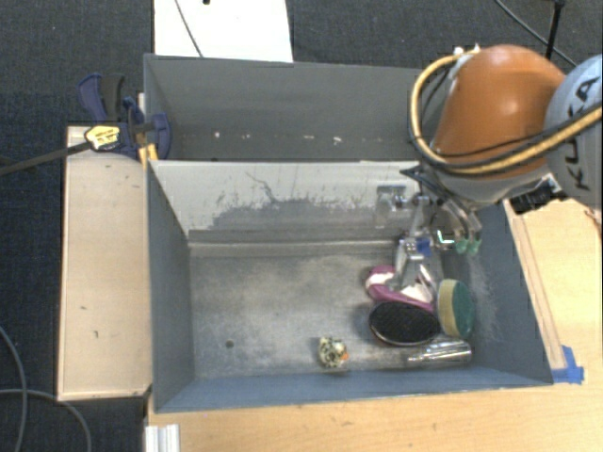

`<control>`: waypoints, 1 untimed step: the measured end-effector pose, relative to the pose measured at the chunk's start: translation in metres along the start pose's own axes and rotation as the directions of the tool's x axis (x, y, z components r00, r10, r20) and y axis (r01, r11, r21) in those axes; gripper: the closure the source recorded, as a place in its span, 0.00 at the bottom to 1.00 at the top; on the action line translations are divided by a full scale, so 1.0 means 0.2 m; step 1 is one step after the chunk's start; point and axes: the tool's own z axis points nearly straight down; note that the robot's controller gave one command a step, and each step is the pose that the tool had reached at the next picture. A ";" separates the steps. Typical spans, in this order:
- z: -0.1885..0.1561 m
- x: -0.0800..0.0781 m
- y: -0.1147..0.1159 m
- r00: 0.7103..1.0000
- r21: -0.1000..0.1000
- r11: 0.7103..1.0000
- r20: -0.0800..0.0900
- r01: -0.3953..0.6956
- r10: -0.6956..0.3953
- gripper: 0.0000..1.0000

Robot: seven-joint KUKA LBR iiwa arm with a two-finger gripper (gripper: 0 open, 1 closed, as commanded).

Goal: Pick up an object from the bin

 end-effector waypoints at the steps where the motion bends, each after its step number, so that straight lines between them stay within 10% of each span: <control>1: 0.64 0.26 -0.23 0.999 0.001 0.999 -0.003 -0.043 0.043 0.00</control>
Offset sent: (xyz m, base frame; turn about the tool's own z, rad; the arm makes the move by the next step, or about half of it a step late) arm -0.0491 -0.0445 -0.1226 0.0384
